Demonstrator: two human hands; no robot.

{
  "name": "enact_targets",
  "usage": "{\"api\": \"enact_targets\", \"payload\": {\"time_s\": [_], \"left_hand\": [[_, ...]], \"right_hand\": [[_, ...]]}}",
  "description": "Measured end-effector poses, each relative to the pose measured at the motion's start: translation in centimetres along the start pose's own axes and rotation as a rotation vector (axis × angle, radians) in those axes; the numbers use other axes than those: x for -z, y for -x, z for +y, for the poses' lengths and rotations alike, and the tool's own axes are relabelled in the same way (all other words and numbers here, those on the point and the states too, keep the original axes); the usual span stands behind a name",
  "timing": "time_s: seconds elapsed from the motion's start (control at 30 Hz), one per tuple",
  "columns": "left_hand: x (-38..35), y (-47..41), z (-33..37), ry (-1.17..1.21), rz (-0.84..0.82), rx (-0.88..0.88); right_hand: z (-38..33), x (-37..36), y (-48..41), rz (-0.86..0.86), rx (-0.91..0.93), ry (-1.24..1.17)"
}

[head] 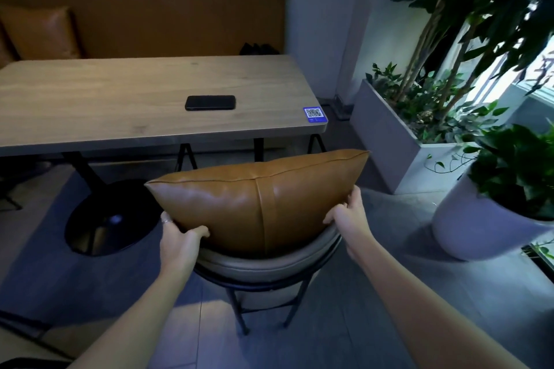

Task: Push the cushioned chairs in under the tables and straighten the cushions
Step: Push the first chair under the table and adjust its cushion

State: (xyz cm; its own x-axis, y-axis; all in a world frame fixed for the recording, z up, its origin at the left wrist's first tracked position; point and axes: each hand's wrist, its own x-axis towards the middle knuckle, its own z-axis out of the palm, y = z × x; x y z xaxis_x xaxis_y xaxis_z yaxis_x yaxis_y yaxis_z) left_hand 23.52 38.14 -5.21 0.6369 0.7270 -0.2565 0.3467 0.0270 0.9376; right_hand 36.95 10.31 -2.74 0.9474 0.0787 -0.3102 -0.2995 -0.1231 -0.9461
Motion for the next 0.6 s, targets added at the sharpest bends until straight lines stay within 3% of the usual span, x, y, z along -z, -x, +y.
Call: {"api": "enact_targets", "payload": {"time_s": [0.23, 0.4, 0.6], "left_hand": [[-1.1, 1.2, -0.1, -0.011, 0.091, 0.049], [-4.6, 5.7, -1.2, -0.082, 0.277, 0.288], [-9.9, 7.8, -0.5, -0.004, 0.221, 0.506]], "right_hand": [[-0.2, 2.2, -1.5, -0.016, -0.061, -0.011], [0.8, 2.7, -2.5, 0.034, -0.116, 0.064], [1.6, 2.7, -3.3, -0.061, -0.290, 0.116]]}}
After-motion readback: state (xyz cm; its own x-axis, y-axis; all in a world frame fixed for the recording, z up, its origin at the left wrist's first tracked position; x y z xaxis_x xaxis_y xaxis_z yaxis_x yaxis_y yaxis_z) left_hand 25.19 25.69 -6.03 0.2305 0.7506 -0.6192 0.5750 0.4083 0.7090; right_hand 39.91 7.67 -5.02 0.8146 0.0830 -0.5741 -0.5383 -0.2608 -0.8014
